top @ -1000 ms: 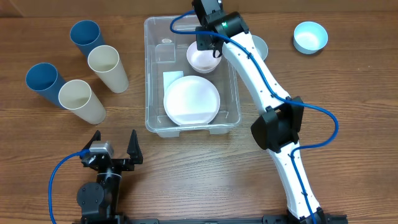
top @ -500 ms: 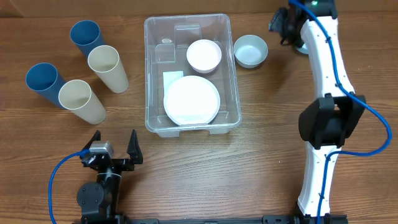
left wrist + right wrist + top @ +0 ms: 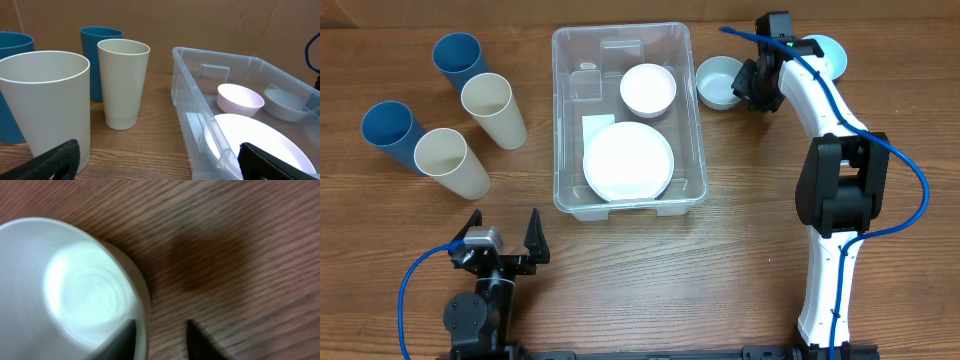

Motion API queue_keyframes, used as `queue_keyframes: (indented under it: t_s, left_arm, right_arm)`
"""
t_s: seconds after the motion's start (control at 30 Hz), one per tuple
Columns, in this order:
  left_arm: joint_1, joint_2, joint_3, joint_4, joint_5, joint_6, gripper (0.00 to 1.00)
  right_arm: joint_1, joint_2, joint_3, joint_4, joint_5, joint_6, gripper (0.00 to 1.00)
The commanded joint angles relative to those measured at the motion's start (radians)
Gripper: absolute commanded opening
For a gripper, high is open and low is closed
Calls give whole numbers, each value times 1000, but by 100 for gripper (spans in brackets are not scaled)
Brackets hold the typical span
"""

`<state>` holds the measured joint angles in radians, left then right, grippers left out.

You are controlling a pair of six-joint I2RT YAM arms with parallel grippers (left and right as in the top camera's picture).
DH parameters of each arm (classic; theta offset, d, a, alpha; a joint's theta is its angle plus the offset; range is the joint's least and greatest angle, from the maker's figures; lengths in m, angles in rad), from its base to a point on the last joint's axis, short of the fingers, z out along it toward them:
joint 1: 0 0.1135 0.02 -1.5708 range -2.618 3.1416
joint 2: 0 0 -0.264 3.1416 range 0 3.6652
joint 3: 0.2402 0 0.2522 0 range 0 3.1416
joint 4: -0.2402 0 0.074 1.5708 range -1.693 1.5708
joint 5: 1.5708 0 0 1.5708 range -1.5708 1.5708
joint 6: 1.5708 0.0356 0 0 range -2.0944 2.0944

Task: Pack container
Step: 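Grasp the grey bowl rim with the right gripper, then lift the grey bowl and stack it onto the pink bowl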

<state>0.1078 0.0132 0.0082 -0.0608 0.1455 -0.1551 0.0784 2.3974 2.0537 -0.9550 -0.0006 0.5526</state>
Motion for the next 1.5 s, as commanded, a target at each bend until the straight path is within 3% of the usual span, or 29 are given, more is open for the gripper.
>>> queue_keyframes:
  t_s: [0.0, 0.13, 0.33, 0.7, 0.9, 1.2, 1.47]
  left_arm:
    - [10, -8, -3, -2, 1, -9, 100]
    - [10, -8, -3, -2, 1, -9, 100]
    - [10, -8, -3, -2, 1, -9, 100]
    - [10, -8, -3, -2, 1, -9, 100]
    - [10, -8, -3, -2, 1, -9, 100]
    - [10, -8, -3, -2, 1, -9, 100]
    - [10, -8, -3, -2, 1, -9, 100]
  right_arm:
    - [7, -8, -6, 8, -5, -2, 12]
    - [7, -8, -6, 0, -3, -2, 4]
    - [-8, -9, 23, -51, 18, -6, 4]
    - [-68, -66, 486, -383, 32, -36, 4]
    - [37, -120, 699, -503, 24, -116, 4]
    - [324, -141, 612, -442, 146, -137, 4]
    - [342, -140, 309, -218, 150, -134, 4]
